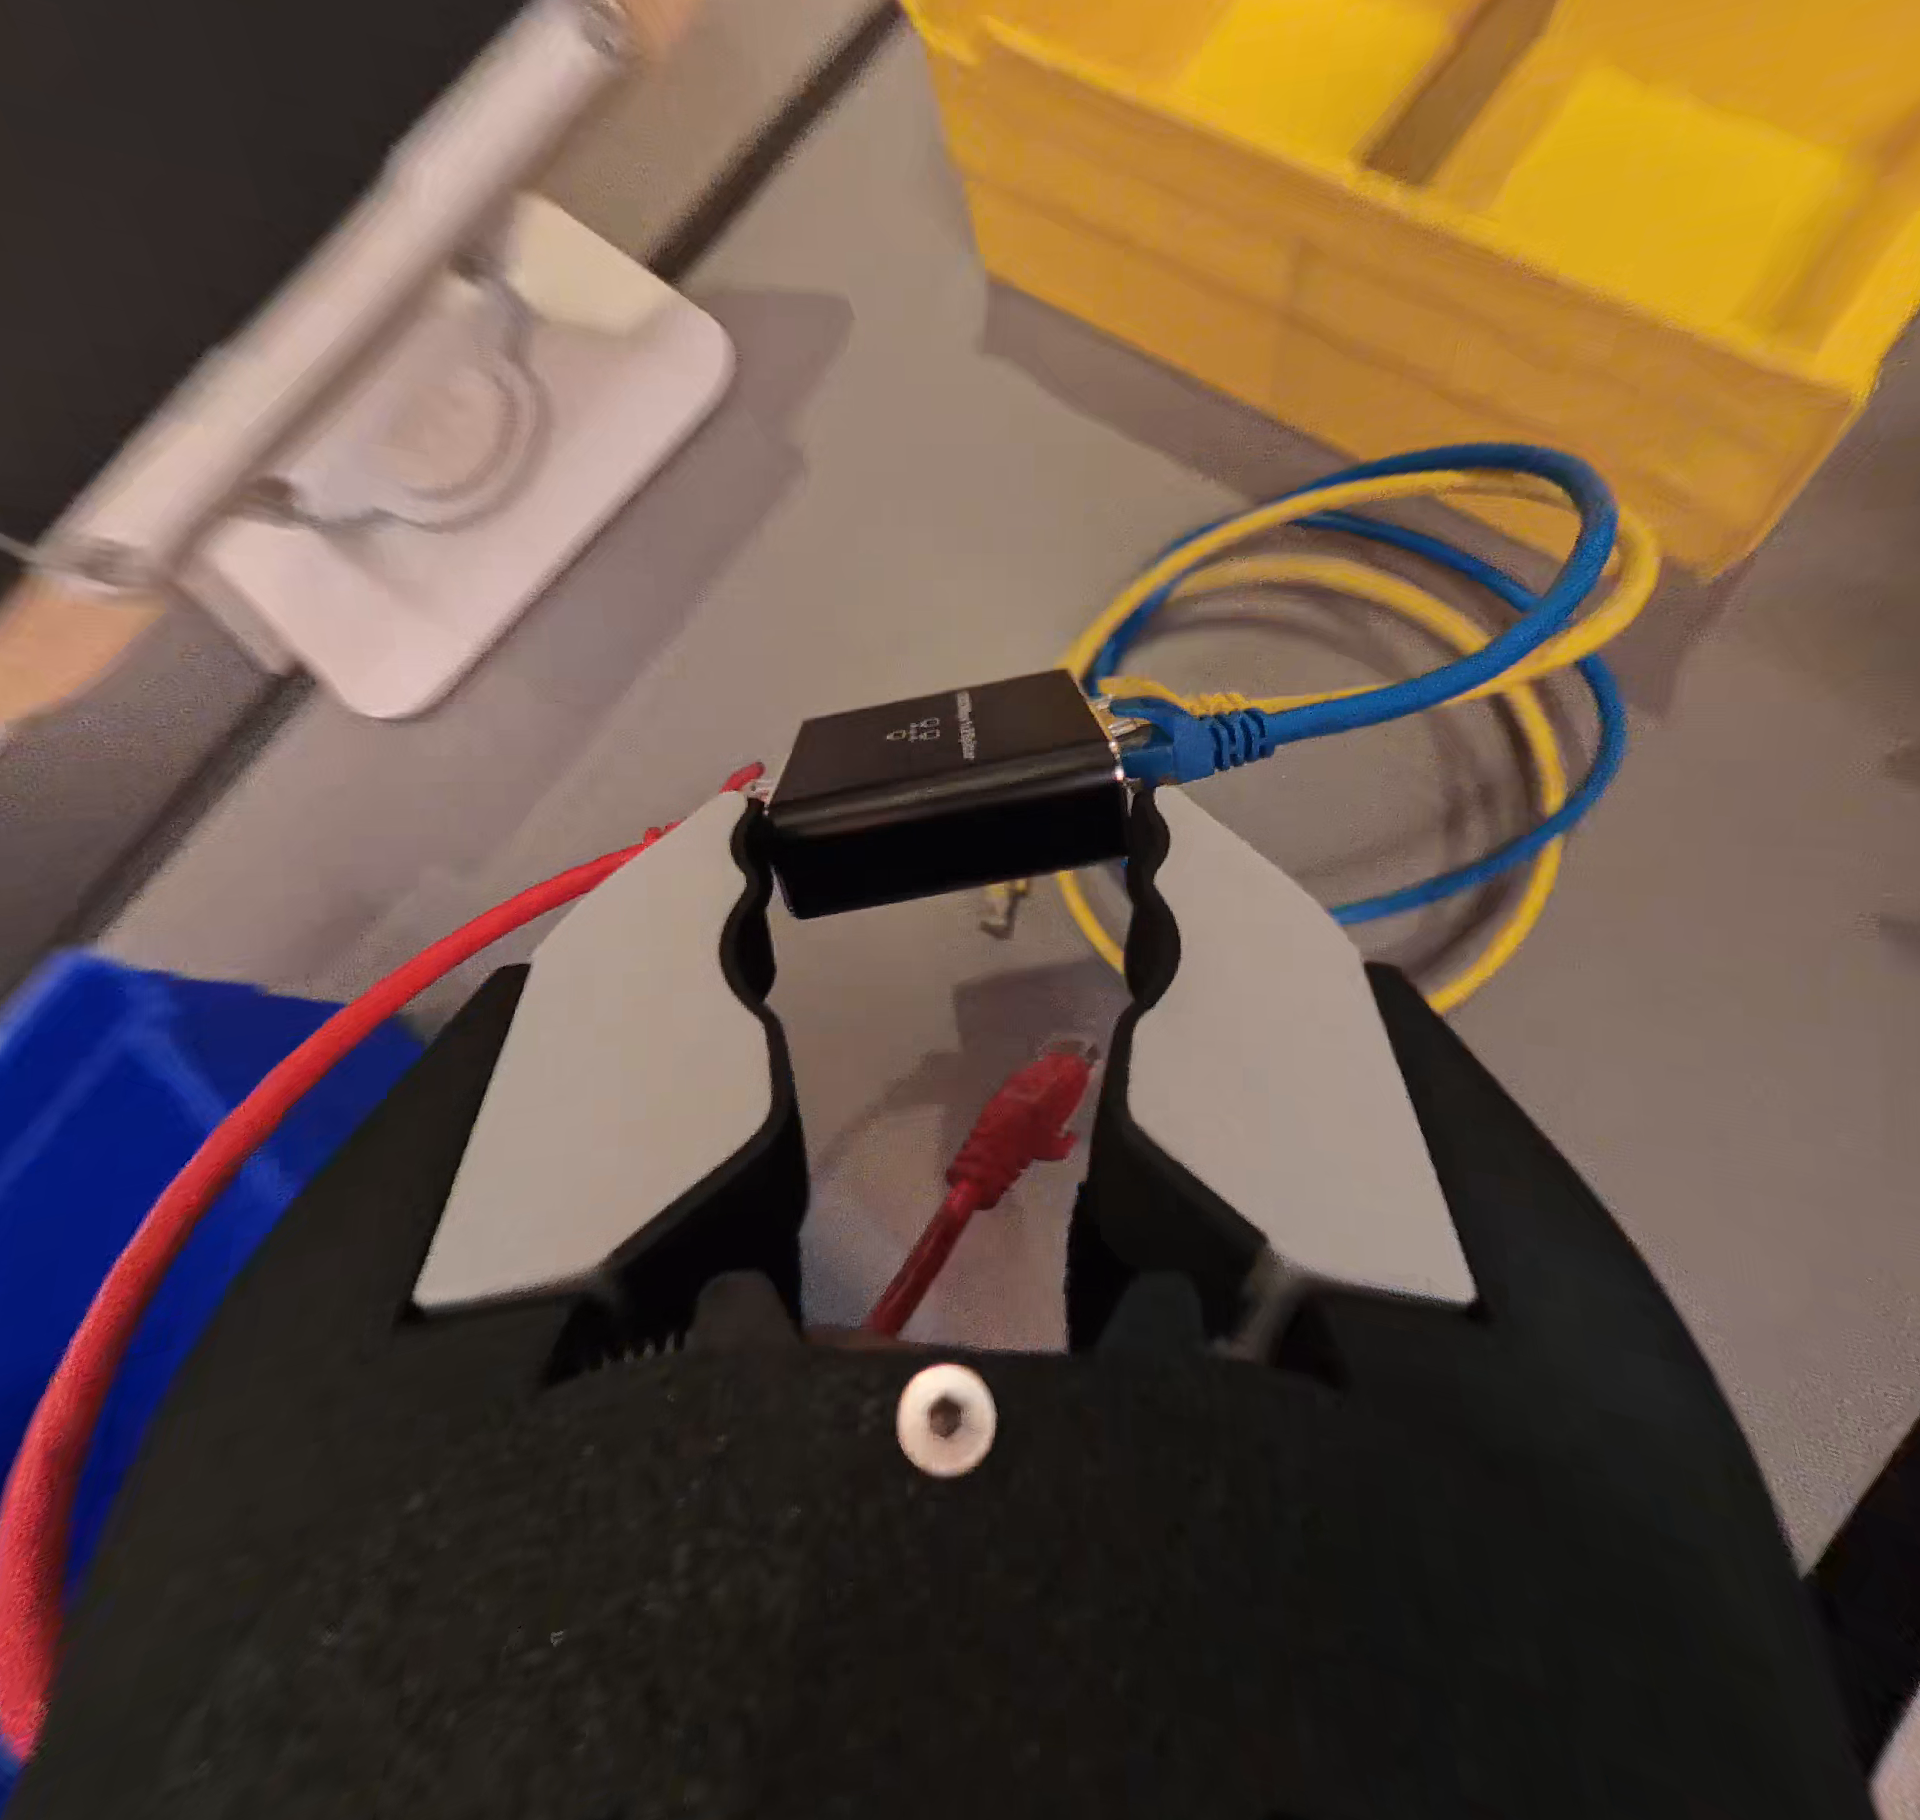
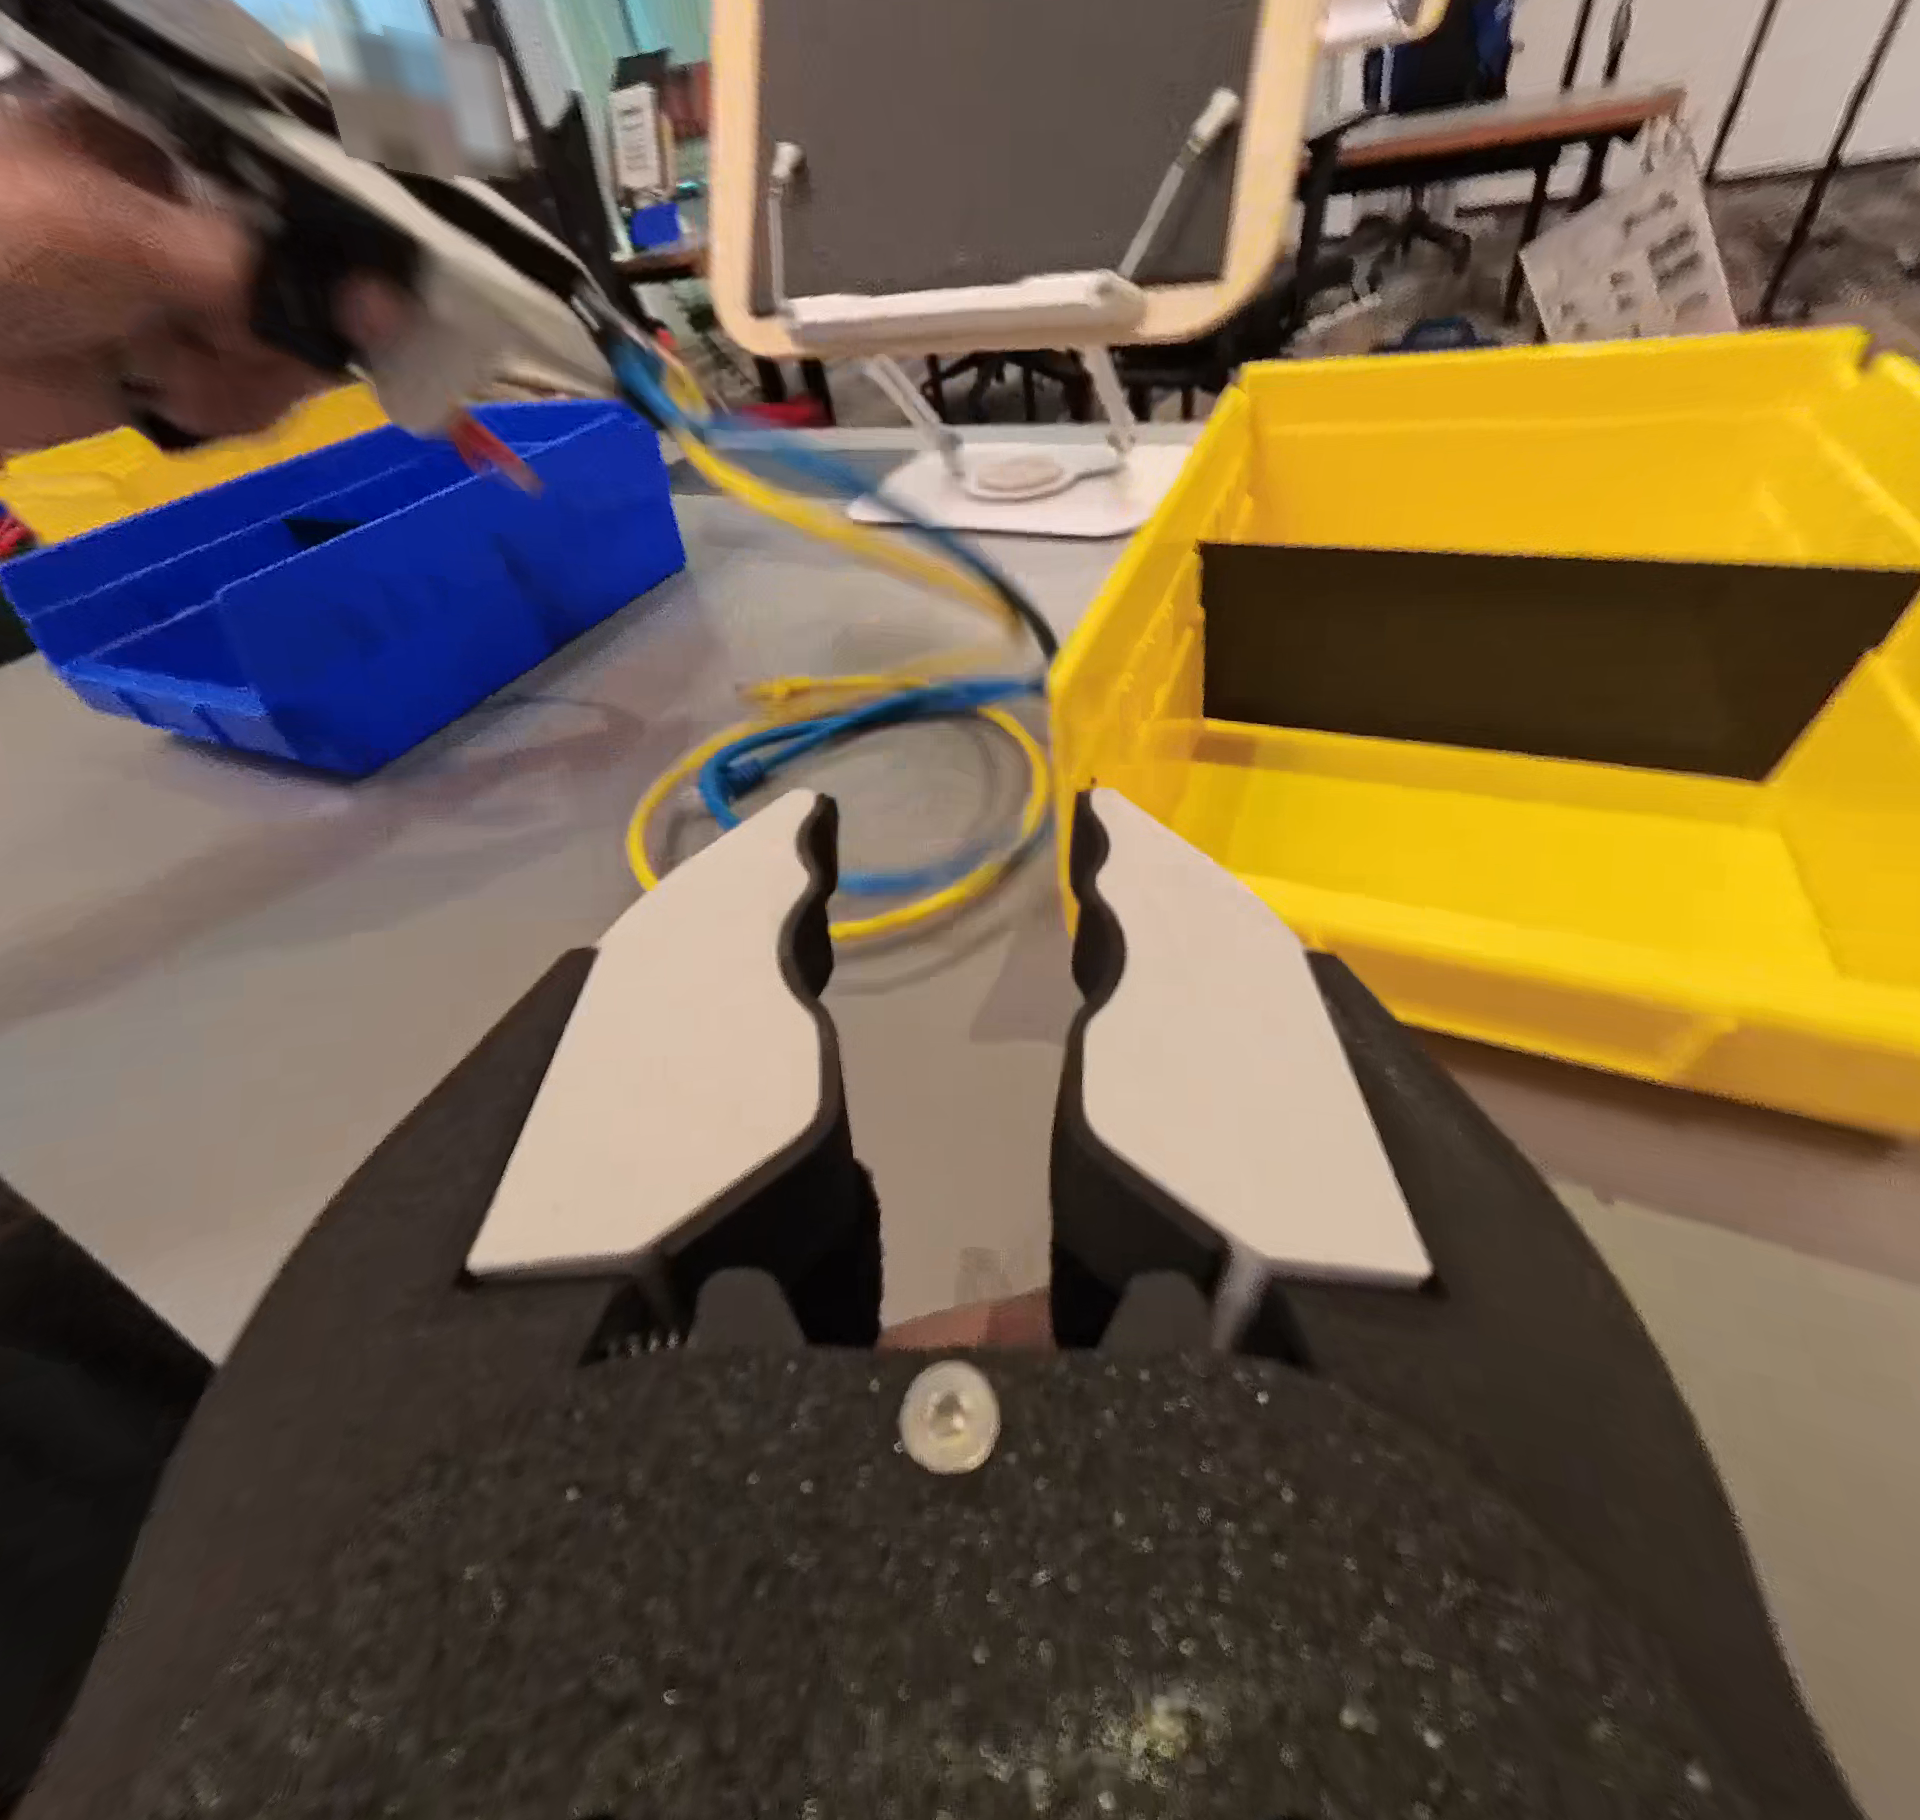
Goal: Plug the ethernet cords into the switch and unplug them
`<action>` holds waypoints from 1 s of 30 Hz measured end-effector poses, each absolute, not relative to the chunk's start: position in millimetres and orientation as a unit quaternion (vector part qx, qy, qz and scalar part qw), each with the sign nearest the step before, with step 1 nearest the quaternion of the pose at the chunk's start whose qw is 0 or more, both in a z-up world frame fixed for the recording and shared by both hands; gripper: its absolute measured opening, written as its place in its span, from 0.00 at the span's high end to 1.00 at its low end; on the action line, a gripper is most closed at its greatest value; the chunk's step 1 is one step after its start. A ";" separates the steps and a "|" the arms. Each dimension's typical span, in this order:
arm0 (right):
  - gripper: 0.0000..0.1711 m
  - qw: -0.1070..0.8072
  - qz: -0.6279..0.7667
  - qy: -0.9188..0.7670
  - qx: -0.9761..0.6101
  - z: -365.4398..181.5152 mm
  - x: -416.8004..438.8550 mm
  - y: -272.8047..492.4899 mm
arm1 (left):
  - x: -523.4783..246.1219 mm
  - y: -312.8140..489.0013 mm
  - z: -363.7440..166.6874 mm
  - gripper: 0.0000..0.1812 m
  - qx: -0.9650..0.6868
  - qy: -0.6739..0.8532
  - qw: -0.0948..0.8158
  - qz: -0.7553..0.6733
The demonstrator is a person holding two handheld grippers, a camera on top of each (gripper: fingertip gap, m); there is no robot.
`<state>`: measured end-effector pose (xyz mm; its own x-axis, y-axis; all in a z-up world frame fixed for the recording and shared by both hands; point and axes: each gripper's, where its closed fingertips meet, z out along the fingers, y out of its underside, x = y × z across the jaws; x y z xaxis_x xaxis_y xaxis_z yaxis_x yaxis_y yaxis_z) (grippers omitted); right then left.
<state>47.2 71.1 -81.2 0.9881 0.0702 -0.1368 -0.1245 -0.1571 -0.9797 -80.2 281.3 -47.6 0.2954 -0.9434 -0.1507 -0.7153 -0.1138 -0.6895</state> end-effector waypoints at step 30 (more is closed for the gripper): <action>0.95 0.470 -0.213 -0.438 -0.736 -145.6 -47.1 166.6 | -117.3 168.2 -50.2 0.63 -0.623 0.579 0.409 -0.331</action>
<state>-47.1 166.6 -145.6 0.5250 0.4455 0.7252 0.8453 -0.1740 -0.5051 -117.3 168.2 -50.2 0.1115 -0.9919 -0.0608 -0.4509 0.0040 -0.8926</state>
